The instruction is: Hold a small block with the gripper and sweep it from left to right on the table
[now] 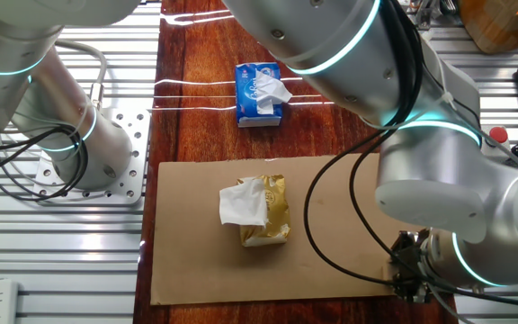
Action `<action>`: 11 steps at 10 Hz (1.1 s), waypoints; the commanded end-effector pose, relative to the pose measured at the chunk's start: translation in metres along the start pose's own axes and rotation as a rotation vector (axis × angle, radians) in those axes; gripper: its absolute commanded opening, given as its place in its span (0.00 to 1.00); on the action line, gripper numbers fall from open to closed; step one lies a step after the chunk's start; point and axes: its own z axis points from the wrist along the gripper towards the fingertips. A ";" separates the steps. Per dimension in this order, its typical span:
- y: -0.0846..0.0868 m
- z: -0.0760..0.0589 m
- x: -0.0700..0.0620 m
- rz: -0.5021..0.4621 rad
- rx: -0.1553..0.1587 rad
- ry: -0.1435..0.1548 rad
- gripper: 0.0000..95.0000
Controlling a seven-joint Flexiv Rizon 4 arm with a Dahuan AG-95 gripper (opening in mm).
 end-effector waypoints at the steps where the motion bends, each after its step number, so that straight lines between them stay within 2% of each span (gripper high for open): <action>1: 0.000 0.000 0.002 0.004 0.001 -0.003 0.20; 6: 0.000 0.004 0.009 0.004 0.001 -0.003 0.20; 7: 0.000 0.003 0.010 0.006 0.002 -0.011 0.20; 11: 0.000 0.003 0.011 0.004 0.008 -0.007 0.20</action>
